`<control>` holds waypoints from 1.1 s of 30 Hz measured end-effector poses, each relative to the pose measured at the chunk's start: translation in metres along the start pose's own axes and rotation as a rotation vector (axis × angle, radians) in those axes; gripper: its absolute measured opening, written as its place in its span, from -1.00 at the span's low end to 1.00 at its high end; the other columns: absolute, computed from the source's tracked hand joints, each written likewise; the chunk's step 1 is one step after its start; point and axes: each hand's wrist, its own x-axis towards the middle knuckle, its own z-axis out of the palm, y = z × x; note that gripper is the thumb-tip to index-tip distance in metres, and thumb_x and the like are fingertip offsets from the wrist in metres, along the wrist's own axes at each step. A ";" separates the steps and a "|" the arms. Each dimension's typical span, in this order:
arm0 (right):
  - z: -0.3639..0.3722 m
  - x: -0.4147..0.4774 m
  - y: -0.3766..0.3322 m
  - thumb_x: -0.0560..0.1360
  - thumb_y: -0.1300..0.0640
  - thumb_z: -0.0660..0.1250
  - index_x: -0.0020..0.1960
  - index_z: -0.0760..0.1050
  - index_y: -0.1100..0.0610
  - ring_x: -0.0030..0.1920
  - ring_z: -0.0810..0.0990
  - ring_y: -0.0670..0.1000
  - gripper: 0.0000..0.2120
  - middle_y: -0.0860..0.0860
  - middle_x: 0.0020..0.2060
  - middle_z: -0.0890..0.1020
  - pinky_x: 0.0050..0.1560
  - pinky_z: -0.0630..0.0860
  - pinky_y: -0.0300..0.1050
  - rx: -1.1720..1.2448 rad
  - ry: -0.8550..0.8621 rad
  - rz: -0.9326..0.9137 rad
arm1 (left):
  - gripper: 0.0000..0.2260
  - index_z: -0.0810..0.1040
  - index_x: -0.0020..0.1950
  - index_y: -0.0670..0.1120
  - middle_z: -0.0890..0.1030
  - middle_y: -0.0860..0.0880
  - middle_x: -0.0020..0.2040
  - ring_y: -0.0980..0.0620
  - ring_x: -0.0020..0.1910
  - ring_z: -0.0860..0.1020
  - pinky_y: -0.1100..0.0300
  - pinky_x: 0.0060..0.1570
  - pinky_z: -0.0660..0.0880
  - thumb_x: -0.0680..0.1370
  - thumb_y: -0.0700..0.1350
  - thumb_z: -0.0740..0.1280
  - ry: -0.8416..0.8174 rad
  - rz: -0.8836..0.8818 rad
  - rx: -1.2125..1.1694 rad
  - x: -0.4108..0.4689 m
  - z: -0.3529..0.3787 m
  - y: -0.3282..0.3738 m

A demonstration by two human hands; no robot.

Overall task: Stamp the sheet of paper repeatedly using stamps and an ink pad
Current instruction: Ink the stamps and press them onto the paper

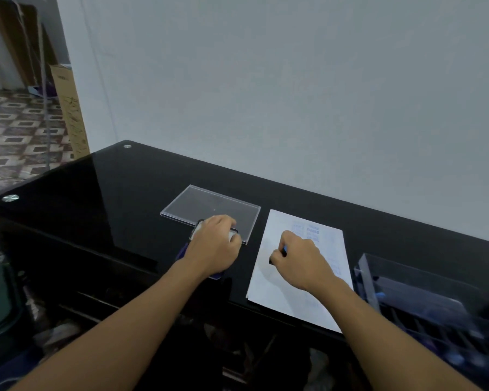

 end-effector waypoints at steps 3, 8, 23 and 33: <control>-0.012 0.000 0.016 0.60 0.06 0.28 -0.18 0.32 0.02 -0.29 0.53 -0.04 -0.78 0.01 -0.24 0.58 -0.32 0.40 -0.18 0.001 0.017 0.023 | -0.74 0.50 0.24 -0.13 0.54 -0.04 0.25 -0.02 0.25 0.45 0.00 0.27 0.43 0.59 -0.07 0.23 -0.017 0.009 -0.033 0.004 0.011 0.012; -0.031 0.011 0.041 0.55 0.06 0.28 -0.15 0.37 0.11 -0.31 0.51 0.04 -0.83 0.06 -0.22 0.60 -0.32 0.45 -0.07 0.018 0.040 0.093 | -0.71 0.46 0.32 -0.09 0.49 0.00 0.32 0.01 0.33 0.37 0.10 0.29 0.35 0.62 -0.06 0.21 -0.075 0.029 -0.044 0.012 0.033 0.034; -0.027 0.057 0.066 0.60 0.10 0.23 -0.17 0.35 0.11 -0.32 0.46 -0.03 -0.81 0.07 -0.22 0.56 -0.34 0.38 -0.17 -0.021 -0.013 0.084 | -0.62 0.39 0.43 -0.10 0.36 -0.04 0.46 -0.03 0.44 0.27 -0.04 0.52 0.03 0.63 -0.07 0.09 -0.147 0.187 0.197 0.017 0.101 0.022; -0.004 0.080 0.068 0.58 0.06 0.26 -0.12 0.41 0.11 -0.29 0.51 0.01 -0.84 0.06 -0.22 0.58 -0.24 0.50 -0.05 -0.046 -0.050 0.084 | -0.62 0.37 0.43 -0.09 0.34 -0.04 0.47 -0.02 0.47 0.23 -0.03 0.53 -0.01 0.63 -0.06 0.06 -0.132 0.210 0.203 0.016 0.103 0.020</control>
